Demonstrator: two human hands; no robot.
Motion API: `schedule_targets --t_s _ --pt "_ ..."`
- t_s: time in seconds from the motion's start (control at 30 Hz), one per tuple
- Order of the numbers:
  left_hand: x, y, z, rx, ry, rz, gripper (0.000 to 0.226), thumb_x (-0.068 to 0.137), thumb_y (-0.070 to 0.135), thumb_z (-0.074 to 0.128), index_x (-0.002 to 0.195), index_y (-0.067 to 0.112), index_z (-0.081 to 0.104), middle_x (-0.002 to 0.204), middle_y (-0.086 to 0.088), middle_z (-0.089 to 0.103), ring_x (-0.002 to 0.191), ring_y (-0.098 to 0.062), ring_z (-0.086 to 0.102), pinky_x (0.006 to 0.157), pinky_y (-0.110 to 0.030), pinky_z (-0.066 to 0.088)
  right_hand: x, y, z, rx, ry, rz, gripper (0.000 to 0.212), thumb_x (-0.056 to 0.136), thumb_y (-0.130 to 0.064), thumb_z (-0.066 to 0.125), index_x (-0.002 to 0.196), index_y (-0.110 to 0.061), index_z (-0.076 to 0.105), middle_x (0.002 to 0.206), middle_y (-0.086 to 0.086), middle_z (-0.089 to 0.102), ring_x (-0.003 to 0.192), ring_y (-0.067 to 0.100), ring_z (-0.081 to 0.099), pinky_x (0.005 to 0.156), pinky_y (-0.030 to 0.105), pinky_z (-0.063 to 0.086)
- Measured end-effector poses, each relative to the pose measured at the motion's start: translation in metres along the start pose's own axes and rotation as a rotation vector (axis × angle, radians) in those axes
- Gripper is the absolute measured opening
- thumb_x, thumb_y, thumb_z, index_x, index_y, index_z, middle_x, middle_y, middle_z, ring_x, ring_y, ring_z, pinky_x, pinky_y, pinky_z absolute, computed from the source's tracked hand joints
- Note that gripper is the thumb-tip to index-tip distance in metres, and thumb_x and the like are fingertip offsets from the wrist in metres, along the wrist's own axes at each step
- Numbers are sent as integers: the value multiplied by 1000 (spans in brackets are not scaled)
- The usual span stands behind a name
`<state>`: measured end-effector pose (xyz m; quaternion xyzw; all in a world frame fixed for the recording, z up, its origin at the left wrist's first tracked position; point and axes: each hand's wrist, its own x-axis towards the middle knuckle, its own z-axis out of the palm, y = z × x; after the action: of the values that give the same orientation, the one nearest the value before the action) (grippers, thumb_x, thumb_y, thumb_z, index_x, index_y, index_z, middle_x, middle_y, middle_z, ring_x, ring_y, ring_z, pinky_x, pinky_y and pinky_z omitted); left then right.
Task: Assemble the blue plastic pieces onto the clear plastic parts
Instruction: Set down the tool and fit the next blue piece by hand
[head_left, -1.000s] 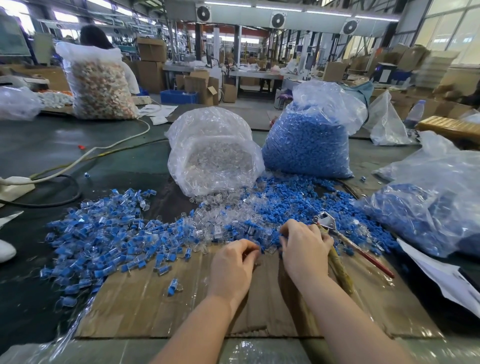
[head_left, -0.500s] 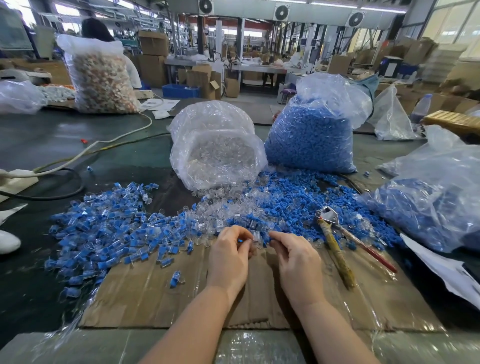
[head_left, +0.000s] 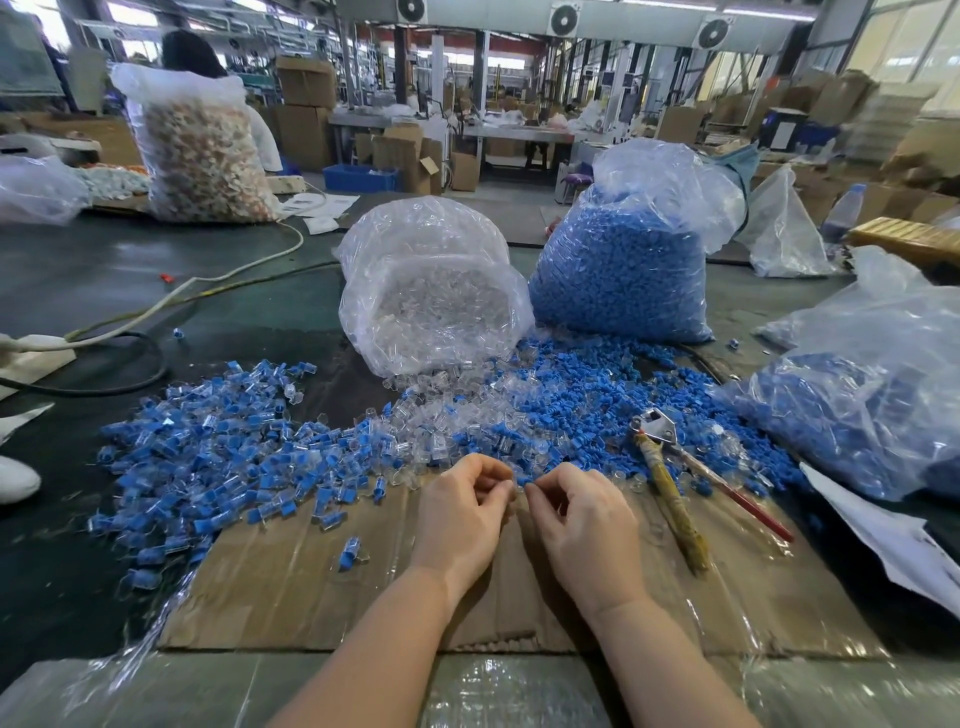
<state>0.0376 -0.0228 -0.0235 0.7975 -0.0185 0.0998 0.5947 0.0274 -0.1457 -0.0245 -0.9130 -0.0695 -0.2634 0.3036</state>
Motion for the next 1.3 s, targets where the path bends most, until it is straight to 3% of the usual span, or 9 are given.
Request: schedule_targets --t_s 0.23,0.37,0.57,0.7,0.83,0.93,1.03,1.13,1.3 --pt "0 0 -1 39 -28 36 25 86 6 61 76 29 60 70 10 62 63 3 57 62 -10 47 0 -4 -2 -36 24 -48 13 73 -19 78 69 -16 66 64 -2 63 64 22 56 63 29 39" --pt "0 1 -2 36 -16 49 29 88 7 58 76 33 58 74 13 63 68 8 57 63 -4 42 0 -3 -2 23 20 -104 19 74 -19 78 91 -16 70 77 -5 66 73 18 59 69 32 47" --pt "0 3 -2 49 -35 47 29 89 7 57 76 33 59 72 12 64 69 7 58 61 -4 42 1 -1 -3 51 -9 -160 29 81 -45 57 92 -22 71 76 -9 59 72 13 54 66 22 39" --pt "0 3 -3 36 -34 46 21 86 9 61 78 28 62 71 10 65 65 6 58 61 -7 44 1 -4 -5 62 -9 -161 43 82 -53 45 88 -19 71 77 -8 62 73 15 57 66 26 43" --pt "0 2 -3 26 -26 35 16 85 9 64 80 24 64 73 6 66 68 -3 60 66 -14 49 1 -5 -7 57 -37 -167 35 81 -46 54 89 -17 72 77 -5 62 73 17 58 66 28 45" --pt "0 3 -3 32 -25 35 20 85 9 64 76 27 61 72 9 64 68 -2 59 63 -9 46 1 -3 -7 23 -1 -163 20 77 -23 72 95 -15 71 82 -3 62 78 19 58 72 31 46" --pt "-1 4 -3 30 -23 23 20 85 9 64 77 27 60 74 7 64 71 -6 60 64 -9 45 7 3 -15 -47 76 -51 30 76 -18 75 104 -13 68 94 1 62 89 21 57 81 33 39" --pt "-2 6 -4 41 -33 18 18 87 10 61 79 26 59 78 6 64 74 -4 59 63 -4 43 19 18 -32 -258 104 247 42 85 -33 64 123 -15 56 114 7 57 105 23 51 91 36 34" --pt "-3 8 -4 50 -47 18 17 87 9 60 81 25 58 81 6 62 75 -2 57 64 -4 43 31 52 -59 -637 -264 681 70 89 -60 38 143 -18 23 146 17 29 132 34 28 106 55 21"
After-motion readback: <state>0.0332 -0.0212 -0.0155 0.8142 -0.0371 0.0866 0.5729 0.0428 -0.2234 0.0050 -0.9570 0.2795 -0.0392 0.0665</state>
